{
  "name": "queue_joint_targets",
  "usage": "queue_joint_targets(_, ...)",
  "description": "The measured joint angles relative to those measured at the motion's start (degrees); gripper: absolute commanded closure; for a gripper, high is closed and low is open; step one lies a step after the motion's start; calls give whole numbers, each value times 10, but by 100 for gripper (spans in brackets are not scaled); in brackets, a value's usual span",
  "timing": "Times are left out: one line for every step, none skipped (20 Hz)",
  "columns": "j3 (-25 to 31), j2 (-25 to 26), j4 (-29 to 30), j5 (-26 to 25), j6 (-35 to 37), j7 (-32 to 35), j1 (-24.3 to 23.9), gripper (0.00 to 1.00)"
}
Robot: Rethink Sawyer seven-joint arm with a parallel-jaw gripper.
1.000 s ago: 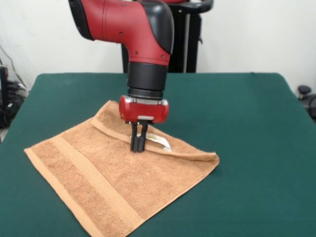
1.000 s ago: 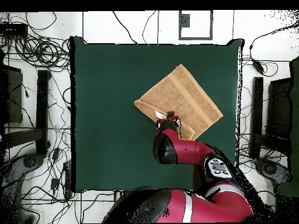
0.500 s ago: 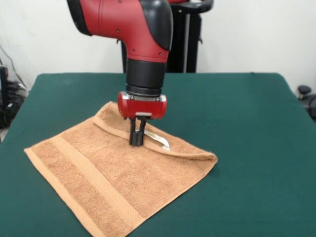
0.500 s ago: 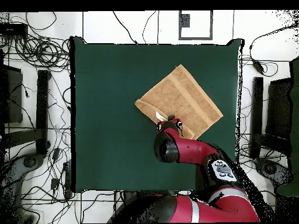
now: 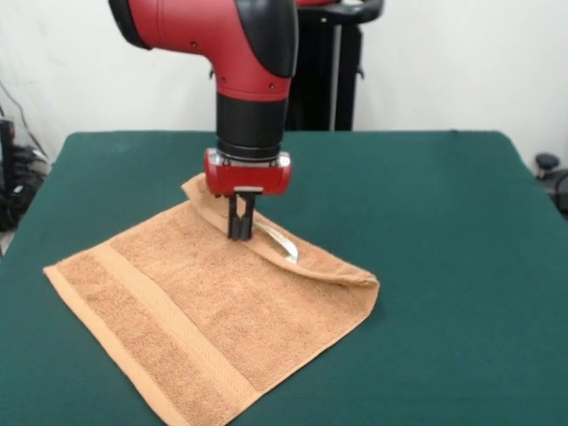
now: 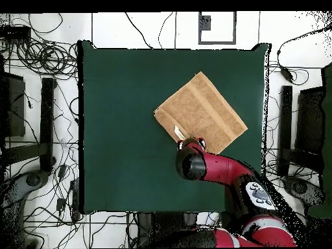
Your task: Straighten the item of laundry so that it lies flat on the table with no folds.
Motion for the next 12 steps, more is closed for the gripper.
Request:
queue_joint_targets(1,-2,2,1,5,0,-1,100)
queue_joint_targets(1,-3,3,1,8,0,-1,100)
queue_joint_targets(2,-3,4,2,11,0,-1,100)
queue_joint_targets(3,-4,7,3,19,0,-2,100)
queue_joint_targets(3,-4,8,4,22,0,-2,100)
queue_joint_targets(4,-3,9,4,24,0,-2,100)
queue_joint_targets(6,-3,11,4,26,0,-3,100)
queue_joint_targets(9,-3,11,4,27,0,-4,100)
queue_joint_targets(11,-2,12,4,28,0,-5,100)
queue_joint_targets(17,-2,14,4,28,0,-10,100)
queue_joint_targets(21,-2,15,4,28,0,-13,100)
queue_joint_targets(25,-2,16,5,28,0,-17,100)
